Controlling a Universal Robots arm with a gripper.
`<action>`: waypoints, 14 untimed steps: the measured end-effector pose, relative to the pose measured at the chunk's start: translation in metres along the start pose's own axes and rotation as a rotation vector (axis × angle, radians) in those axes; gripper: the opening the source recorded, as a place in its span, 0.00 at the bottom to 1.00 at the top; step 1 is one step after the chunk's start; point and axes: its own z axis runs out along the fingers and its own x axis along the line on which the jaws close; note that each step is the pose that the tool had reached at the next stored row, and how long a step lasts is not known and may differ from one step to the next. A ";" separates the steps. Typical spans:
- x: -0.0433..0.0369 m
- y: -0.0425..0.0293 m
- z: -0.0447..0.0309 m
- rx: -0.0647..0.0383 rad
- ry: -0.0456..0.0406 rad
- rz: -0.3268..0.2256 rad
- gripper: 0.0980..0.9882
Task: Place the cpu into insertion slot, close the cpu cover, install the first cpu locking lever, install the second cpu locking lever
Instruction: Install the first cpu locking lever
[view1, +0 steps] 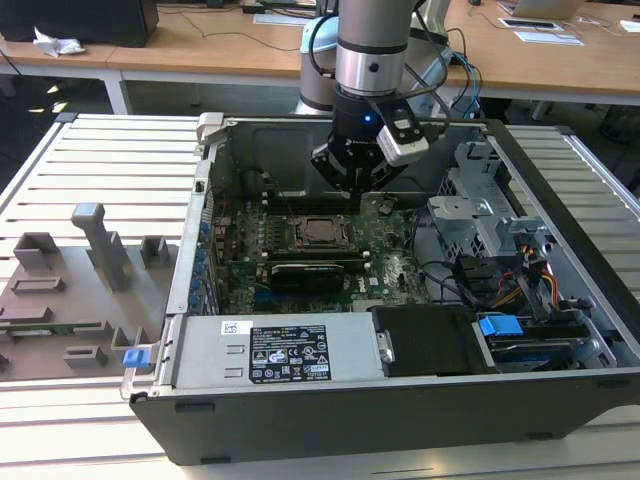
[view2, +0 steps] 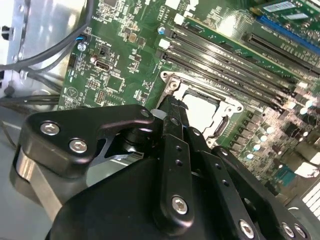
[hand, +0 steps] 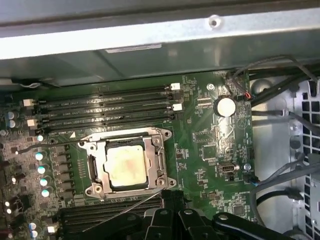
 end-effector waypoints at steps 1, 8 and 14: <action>0.0000 0.0000 0.0000 -0.001 -0.0012 -0.015 0.01; 0.0000 0.0000 0.0000 -0.005 -0.0114 -0.130 0.01; 0.0001 0.0000 0.0000 -0.028 -0.0136 -0.158 0.01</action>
